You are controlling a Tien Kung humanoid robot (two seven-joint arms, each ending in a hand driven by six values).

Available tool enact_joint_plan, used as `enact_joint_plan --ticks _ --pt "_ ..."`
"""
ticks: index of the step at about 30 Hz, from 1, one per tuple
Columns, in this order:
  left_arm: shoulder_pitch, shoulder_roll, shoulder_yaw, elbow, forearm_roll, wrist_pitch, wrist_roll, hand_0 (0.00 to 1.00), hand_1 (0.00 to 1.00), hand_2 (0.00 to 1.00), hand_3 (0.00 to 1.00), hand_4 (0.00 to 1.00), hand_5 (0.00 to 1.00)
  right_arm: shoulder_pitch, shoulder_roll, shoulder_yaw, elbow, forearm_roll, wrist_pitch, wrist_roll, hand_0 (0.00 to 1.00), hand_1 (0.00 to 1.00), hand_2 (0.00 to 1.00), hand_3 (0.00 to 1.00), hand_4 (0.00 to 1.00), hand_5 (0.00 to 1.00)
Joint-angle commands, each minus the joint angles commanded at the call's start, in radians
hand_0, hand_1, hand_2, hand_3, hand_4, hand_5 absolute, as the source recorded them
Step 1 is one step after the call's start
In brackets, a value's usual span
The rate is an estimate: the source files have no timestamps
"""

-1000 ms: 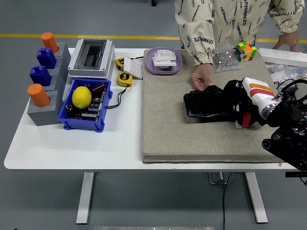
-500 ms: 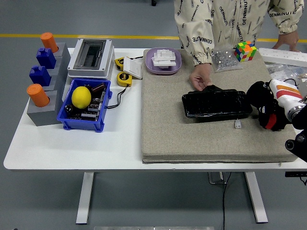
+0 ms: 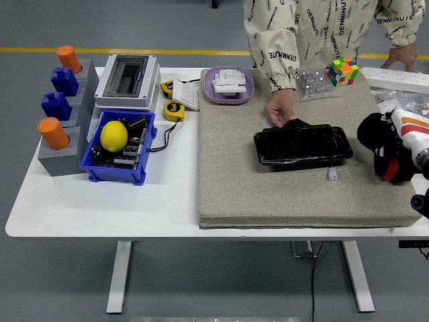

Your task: Pick the rag up,wipe the panel,place it on the desk

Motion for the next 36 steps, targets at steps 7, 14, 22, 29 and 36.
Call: enact_joint_plan --ticks 7,14,22,29,36 --pt "0.0 0.001 -0.005 0.0 0.004 0.001 0.0 0.609 0.64 0.654 0.562 0.627 0.438 0.002 -0.019 0.001 0.017 -0.004 0.003 -0.002 0.239 0.364 0.412 0.424 0.939 0.002" --pt "-0.001 -0.001 -0.004 0.0 0.003 0.0 0.0 0.608 0.64 0.654 0.562 0.627 0.439 0.002 -0.022 -0.006 0.017 -0.001 0.007 -0.003 0.24 0.364 0.412 0.424 0.939 0.002" --pt "0.001 -0.001 -0.006 0.0 0.005 0.0 0.0 0.608 0.64 0.655 0.562 0.626 0.438 -0.009 -0.019 -0.01 0.012 0.006 0.036 -0.007 0.241 0.366 0.413 0.425 0.939 0.002" --pt "0.003 -0.002 -0.004 0.001 0.002 0.0 0.0 0.609 0.64 0.654 0.562 0.627 0.438 -0.02 -0.011 -0.019 -0.002 0.011 0.037 -0.005 0.25 0.369 0.415 0.427 0.944 0.002" --pt "0.001 -0.002 -0.004 -0.001 0.003 -0.001 0.0 0.609 0.64 0.655 0.562 0.628 0.438 -0.031 -0.004 -0.024 -0.012 0.015 0.035 -0.003 0.25 0.369 0.415 0.426 0.944 0.002"
